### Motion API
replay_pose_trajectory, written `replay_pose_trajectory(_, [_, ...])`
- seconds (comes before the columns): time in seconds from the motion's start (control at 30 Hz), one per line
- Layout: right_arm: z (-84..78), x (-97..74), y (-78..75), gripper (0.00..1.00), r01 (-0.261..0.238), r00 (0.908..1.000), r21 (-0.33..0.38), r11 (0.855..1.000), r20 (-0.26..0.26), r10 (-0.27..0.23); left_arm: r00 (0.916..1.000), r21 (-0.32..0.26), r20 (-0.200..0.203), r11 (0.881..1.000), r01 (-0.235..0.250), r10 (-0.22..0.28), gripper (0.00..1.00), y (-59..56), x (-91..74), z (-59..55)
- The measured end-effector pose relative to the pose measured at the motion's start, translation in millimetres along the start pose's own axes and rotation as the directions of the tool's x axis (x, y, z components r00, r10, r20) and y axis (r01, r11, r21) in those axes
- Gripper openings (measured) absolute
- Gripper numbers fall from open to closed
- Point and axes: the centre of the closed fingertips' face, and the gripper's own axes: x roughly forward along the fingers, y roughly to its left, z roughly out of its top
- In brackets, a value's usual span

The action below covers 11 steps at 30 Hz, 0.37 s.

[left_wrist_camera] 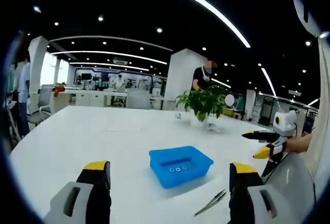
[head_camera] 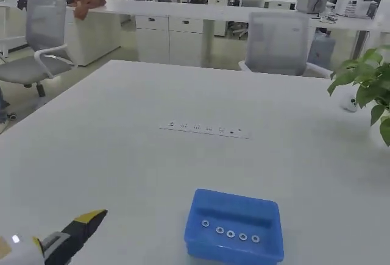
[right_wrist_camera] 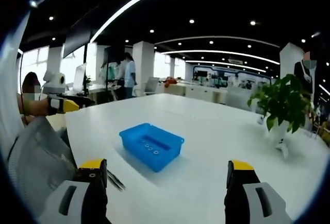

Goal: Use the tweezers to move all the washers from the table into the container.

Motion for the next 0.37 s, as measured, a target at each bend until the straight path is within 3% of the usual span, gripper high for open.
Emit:
replay_pose_trajectory(0.03, [0.9, -0.3, -0.6, 0.96, 0.001, 1.0000, 0.008, 1.000, 0.006, -0.001, 0.9992, -0.012, 0.040, 1.000, -0.001, 0.001, 0.99, 0.5, -1.1, 6.8])
replay_pose_trajectory(0.1, [3.5, -0.2, -1.5, 0.98, 0.006, 0.9997, 0.012, 1.000, 0.023, -0.007, 0.9976, -0.011, 0.067, 1.000, -0.020, 0.020, 0.99, 3.7, -3.7, 11.7])
replay_pose_trajectory(0.2, [6.5, -0.6, -1.9, 0.99, 0.014, 0.9993, 0.016, 1.000, 0.034, -0.014, 0.9964, 0.006, 0.055, 0.998, -0.065, 0.065, 0.99, 11.1, -5.5, 9.8])
replay_pose_trajectory(0.37, [9.3, -0.5, -2.6, 0.99, 0.026, 0.9987, 0.017, 1.000, 0.043, -0.026, 0.9962, 0.002, 0.047, 0.997, -0.073, 0.073, 0.99, 12.8, -5.1, 7.7])
